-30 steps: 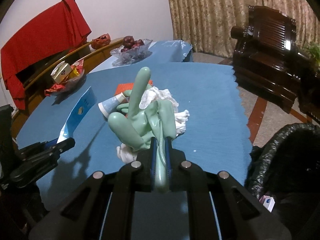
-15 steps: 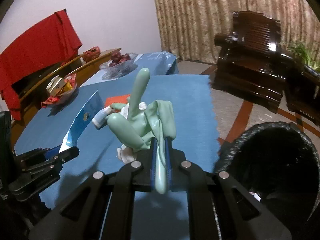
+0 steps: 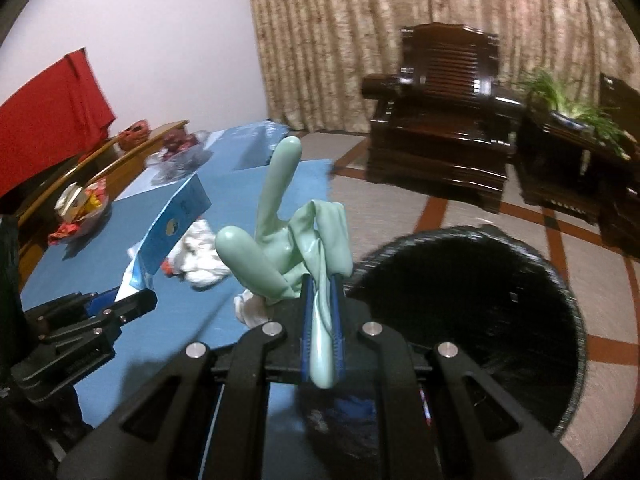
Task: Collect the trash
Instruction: 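Carry the green glove and toothpaste tube over the black bin with both grippers, then open both grippers over the bin, dropping the glove and tube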
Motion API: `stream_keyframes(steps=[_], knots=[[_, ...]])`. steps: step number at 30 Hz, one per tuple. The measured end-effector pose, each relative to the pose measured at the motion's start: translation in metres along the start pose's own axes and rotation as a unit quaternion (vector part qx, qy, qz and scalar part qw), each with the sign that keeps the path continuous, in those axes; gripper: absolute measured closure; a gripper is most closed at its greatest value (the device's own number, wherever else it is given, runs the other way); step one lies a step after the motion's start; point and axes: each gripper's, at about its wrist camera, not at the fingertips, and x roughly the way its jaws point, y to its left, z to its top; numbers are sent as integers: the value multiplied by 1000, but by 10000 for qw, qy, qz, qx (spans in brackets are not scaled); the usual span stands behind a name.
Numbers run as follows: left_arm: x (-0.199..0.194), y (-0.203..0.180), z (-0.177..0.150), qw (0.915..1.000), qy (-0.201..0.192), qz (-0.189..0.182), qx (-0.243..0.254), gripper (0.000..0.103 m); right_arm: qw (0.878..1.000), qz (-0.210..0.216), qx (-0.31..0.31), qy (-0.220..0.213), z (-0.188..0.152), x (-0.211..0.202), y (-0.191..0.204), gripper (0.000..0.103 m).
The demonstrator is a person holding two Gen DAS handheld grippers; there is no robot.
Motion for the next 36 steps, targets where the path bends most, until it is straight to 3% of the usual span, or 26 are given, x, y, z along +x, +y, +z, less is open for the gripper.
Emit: stream_keyframes(steps=[10,27,29,30,32,36], knots=[[31,-67,8,9973,96,-585,439,75,9972,-688,292,50,-18,-16,-62,95],[79,-150,11,9880,401,-1171,921,74,9881,-1299,807,180,-41,-17,-132,90],[81,-152,11,9874,411,-1216,927,57,9860,-1401,875,219,-44,-16,-139,84],[80,-152,11,9875,391,-1210,932,54,9850,-1456,900,217,-44,-16,-141,82],[79,-151,10,9873,374,-1225,940,50,9831,-1555,941,217,-46,-17,-144,50],[74,-141,11,9898,296,-1127,819,35,9812,-1681,943,97,-48,-21,-144,24]])
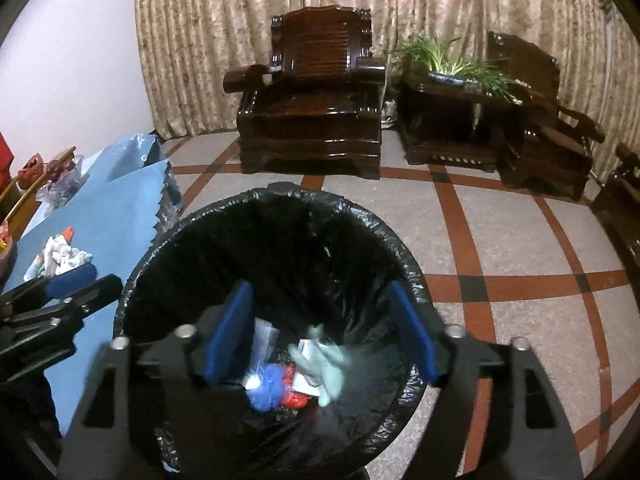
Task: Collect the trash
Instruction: 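Open both grippers over the bin, dropping the glove and tube, then move both tools back over the table toward the white tissues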
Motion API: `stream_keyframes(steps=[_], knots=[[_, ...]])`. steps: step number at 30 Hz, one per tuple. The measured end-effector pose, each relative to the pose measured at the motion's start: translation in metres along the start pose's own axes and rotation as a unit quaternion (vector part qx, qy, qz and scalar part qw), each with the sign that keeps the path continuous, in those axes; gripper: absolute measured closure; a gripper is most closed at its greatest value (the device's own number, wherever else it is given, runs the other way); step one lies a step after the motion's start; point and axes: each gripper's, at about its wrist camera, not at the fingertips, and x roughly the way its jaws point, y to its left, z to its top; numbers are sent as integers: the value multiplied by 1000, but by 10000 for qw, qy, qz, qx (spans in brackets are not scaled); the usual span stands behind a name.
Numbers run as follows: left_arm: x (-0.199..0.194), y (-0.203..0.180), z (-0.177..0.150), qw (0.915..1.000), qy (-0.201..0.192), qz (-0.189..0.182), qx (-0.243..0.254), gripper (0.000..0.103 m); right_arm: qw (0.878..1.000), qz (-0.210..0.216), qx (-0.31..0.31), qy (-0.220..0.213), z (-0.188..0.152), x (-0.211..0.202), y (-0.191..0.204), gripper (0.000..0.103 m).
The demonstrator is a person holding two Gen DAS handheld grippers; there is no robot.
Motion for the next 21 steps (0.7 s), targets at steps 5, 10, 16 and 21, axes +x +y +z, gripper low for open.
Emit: stream_keyframes(steps=[5,10,16,21], knots=[[-19,24,-3,9992,-234,247,-185,14,9997,220,105,-49,-1,-5,8,10],[-37,56,-10,9969,-256,621,-412,11,9991,432,0,-44,0,-7,29,10],[-69,98,-26,9907,-377,1094,-713,11,9960,870,-191,-1,5,-4,75,9],[-98,135,-37,9828,-520,1488,-960,11,9916,1207,-471,26,10,-2,119,9]])
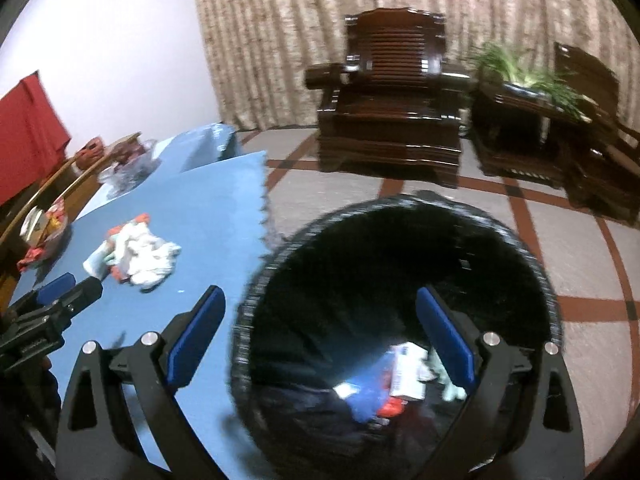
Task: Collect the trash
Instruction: 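Move both tools back over the table toward the white tissues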
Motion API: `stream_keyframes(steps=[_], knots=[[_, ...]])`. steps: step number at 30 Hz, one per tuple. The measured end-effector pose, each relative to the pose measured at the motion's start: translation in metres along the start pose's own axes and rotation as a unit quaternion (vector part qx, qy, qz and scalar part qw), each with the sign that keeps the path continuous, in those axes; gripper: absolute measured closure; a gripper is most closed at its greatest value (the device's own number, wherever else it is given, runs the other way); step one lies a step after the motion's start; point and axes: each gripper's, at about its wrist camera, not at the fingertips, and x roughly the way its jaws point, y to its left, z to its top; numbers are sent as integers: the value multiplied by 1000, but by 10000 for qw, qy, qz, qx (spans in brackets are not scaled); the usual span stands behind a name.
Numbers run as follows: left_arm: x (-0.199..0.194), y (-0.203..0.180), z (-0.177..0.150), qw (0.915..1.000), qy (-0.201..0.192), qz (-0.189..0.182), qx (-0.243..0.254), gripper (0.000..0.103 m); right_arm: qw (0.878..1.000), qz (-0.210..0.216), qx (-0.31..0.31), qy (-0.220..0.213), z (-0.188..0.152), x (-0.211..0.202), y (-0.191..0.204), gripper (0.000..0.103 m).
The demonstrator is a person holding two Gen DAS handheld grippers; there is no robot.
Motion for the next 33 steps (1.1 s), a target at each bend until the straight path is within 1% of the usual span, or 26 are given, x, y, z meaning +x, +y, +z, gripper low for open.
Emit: stream_keyframes(steps=[6,10,15,24,33], knots=[[-15,48,1,9986,-137,429,-273,11,9989,346,-314,30,10,17,50,9],[-17,78,-1,9968,-177,642,-450,11,9975,500,-495,42,15,30,79,9],[-16,103,-4,9946,-211,862,-535,11,9957,661,-641,66,16,48,107,9],[-1,137,-15,9923,-88,1041,-665,11,9913,876,-958,204,14,87,154,9],[13,163,-23,9903,30,1173,-741,11,9870,978,-1145,564,4,141,190,9]])
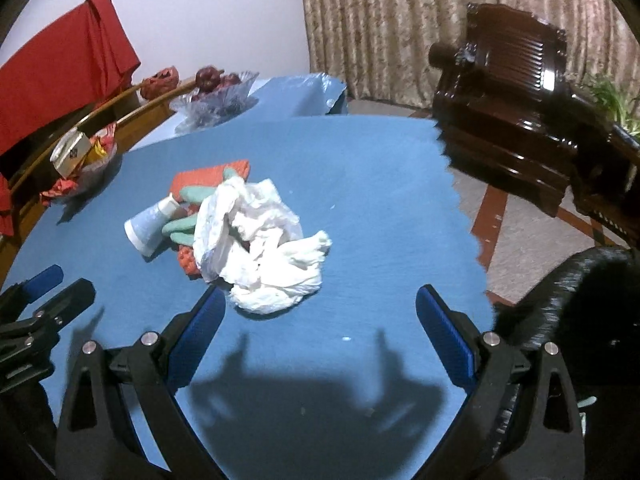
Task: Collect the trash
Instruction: 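Move both tools back over the table toward the white tissues, then grasp the crumpled white tissue with the right gripper and lift it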
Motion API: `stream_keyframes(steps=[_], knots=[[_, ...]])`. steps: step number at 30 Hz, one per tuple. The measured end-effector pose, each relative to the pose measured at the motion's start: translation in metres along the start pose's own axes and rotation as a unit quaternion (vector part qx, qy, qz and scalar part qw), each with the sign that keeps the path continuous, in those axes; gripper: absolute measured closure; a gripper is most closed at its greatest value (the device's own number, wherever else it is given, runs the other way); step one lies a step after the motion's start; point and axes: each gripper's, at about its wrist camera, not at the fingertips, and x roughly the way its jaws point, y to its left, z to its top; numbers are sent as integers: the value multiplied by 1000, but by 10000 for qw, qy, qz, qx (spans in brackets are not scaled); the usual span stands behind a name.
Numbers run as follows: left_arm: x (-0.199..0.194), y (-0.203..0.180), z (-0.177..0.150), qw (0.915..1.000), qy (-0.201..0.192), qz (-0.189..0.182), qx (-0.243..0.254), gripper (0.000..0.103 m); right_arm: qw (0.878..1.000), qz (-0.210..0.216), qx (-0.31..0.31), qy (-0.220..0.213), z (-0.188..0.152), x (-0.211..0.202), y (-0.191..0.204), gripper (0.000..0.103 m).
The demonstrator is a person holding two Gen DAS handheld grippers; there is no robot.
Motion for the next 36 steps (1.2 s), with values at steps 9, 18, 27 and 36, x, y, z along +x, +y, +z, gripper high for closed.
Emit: stream_keyframes(steps=[9,18,27,36], knots=[[18,11,-4,9999,120,57,-29,12,9994,50,-68,344,1,41,12,12],[26,8,-2,9999,139,23,12,12,9962,567,-45,659,1,61,21,46],[27,-3,0,9998,123,-75,103,13,9951,883,-42,448,3,35,15,77],[31,-31,6,9989,132,-378,239,18,9985,390,64,367,-3,8,-27,77]])
